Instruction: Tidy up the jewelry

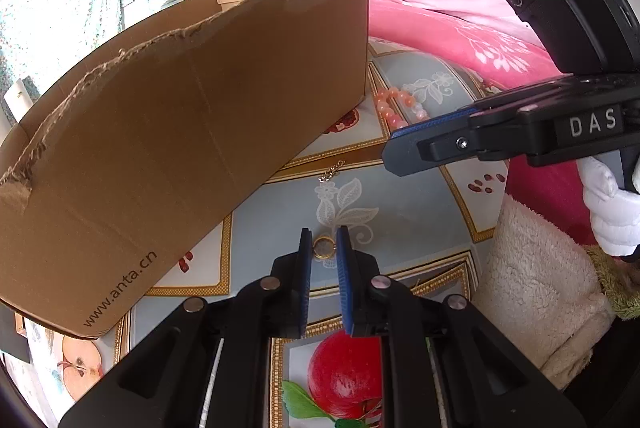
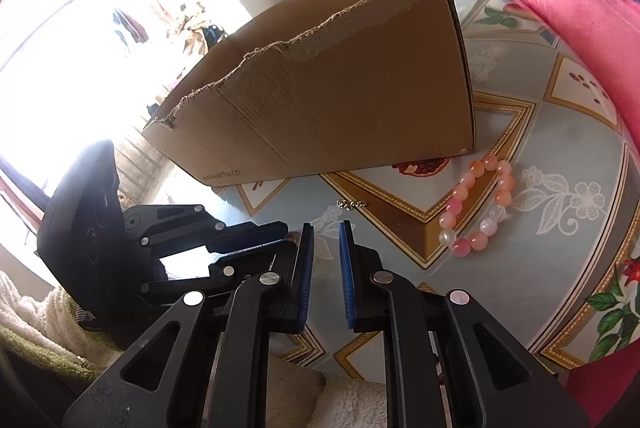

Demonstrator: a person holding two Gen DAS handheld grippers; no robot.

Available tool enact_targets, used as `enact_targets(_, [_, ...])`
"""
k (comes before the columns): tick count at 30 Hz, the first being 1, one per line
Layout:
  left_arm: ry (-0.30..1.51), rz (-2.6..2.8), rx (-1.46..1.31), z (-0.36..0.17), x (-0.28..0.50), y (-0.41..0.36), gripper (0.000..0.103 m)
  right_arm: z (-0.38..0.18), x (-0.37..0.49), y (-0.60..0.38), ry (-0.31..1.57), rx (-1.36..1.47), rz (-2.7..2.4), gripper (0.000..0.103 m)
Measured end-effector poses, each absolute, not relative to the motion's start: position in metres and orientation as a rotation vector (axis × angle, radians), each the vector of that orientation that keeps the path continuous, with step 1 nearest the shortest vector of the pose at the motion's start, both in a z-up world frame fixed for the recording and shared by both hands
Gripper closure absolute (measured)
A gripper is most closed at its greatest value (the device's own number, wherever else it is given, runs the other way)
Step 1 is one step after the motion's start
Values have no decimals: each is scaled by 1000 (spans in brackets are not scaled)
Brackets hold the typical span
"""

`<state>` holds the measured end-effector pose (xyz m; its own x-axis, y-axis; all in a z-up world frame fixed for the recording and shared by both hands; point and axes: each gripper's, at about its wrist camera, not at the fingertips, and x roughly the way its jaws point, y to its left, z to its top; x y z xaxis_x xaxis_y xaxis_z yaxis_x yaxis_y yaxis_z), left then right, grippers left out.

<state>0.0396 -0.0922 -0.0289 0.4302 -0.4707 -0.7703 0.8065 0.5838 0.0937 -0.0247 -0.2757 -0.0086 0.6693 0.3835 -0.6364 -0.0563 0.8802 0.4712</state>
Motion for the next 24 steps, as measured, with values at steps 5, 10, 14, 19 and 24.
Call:
enact_targets(5, [775, -817, 464, -29, 40, -88, 91, -3, -15, -264, 805, 341, 225, 85])
enact_targets(10, [788, -794, 412, -28, 40, -78, 91, -5, 3, -245, 822, 222, 183, 74])
enact_targets(14, [789, -780, 375, -25, 41, -72, 91, -12, 17, -231, 825, 114, 134, 75])
enact_targets(19, [778, -775, 353, -21, 42, -68, 91, -19, 25, -217, 818, -6, 82, 82])
enact_targets(24, [758, -772, 338, -17, 41, -64, 91, -20, 23, -209, 816, -21, 83, 101])
